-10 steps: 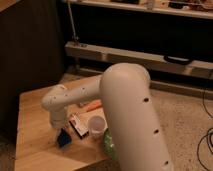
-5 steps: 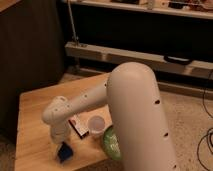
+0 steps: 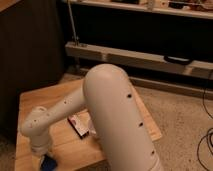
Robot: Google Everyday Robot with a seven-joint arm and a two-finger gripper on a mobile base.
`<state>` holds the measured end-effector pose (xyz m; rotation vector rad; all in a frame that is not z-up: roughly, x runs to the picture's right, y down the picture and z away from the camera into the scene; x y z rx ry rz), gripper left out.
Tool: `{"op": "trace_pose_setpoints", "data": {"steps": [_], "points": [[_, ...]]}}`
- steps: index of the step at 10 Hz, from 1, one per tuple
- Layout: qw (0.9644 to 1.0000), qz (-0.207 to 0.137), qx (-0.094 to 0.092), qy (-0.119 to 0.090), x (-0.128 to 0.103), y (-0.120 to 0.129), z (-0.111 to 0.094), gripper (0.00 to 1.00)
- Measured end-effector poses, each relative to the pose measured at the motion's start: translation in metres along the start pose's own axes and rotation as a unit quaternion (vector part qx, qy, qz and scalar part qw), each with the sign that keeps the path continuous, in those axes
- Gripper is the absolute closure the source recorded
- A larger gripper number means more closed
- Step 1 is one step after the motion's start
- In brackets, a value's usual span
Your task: Wipe the white sponge on the table
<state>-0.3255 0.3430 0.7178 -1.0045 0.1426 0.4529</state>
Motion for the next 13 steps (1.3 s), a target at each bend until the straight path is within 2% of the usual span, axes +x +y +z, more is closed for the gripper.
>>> {"op": "trace_pose_setpoints", "data": {"steps": [2,4,5,7,9,10,12,13], "points": [[0.9995,-0.03,-0.005,0.004,-0.037,0.01,0.003,0.77],[0.9985,-0.055,-0.004,-0.006,-0.079,0.015,-0.001,0.77],[0.9979,-0.064,0.001,-0.014,-0.098,0.012,-0.008,0.77],[0.997,-0.071,0.014,-0.029,-0.131,-0.001,-0.037,0.77],[0.9974,-0.058,0.023,-0.036,-0.141,-0.023,-0.051,0.77],[0.9979,-0.044,0.027,-0.04,-0.138,-0.038,-0.057,0.77],[0.9984,-0.012,0.033,-0.044,-0.119,-0.062,-0.066,0.77],[0.9983,0.011,0.036,-0.046,-0.096,-0.078,-0.069,0.77]]}}
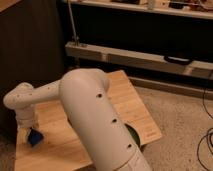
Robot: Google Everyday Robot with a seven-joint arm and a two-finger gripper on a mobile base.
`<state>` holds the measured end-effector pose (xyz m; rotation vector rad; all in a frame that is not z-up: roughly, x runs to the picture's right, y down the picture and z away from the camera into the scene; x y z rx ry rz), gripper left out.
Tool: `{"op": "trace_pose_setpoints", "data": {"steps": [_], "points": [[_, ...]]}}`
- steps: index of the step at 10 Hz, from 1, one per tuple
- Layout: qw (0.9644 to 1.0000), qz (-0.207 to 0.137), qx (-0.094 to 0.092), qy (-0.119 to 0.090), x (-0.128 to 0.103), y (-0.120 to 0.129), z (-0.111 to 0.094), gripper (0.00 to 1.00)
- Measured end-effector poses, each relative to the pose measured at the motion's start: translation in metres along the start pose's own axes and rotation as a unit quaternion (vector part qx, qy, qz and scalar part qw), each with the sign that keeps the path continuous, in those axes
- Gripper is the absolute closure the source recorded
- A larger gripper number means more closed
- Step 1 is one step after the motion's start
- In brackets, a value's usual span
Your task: Wipe the white sponge on the table
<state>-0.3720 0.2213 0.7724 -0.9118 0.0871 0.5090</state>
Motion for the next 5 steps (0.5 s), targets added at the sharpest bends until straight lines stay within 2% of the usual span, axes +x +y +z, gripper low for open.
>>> {"op": "trace_pose_setpoints", "data": {"steps": [3,5], "points": [[0.9989,0.048,0.003,-0.003,0.056,-0.029,-0.005,0.77],[0.9968,0.079,-0.003,-0.012,0.091,-0.039,-0.008,0.77]]}}
